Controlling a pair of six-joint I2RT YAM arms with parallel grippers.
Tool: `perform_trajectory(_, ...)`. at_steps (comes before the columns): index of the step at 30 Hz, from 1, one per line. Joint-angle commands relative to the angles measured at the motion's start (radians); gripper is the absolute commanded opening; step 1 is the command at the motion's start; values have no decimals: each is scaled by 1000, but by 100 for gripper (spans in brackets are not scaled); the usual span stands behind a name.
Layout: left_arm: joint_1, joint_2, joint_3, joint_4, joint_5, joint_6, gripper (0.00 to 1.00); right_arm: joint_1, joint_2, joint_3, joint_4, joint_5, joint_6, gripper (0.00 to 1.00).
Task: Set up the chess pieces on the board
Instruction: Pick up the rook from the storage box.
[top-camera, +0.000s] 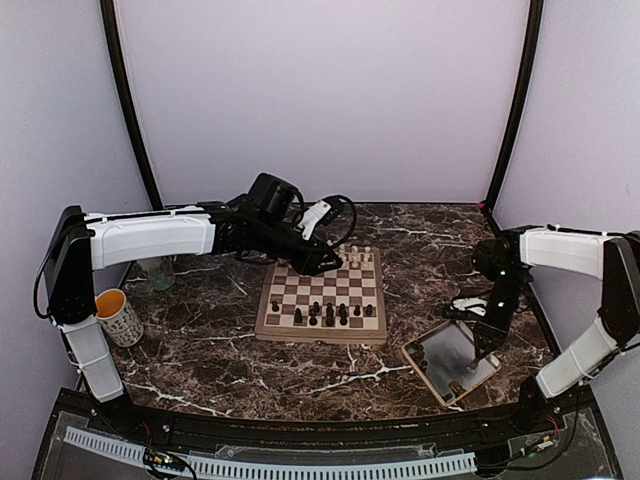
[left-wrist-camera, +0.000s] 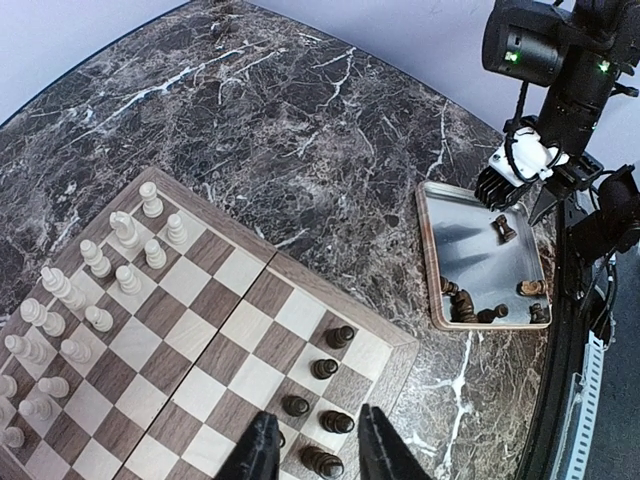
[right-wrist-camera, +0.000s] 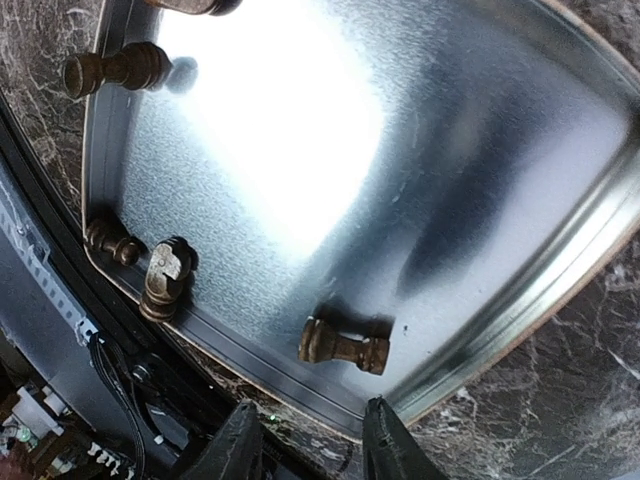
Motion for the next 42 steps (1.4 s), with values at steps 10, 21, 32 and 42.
perform_trajectory(10, 1, -42, -26, 31, 17, -14, 30, -4, 157, -45, 14, -45, 40, 60)
perform_trajectory(21, 0, -38, -28, 18, 17, -6, 30, 1, 247, 27, 93, -78, 114, 42)
perform_trajectory(32, -2, -39, -53, 35, 14, -20, 30, 50, 171, -15, 127, 18, 117, 36)
perform_trajectory(42, -7, -18, -43, 52, 22, -24, 30, 100, 64, -104, 186, 106, 138, 30)
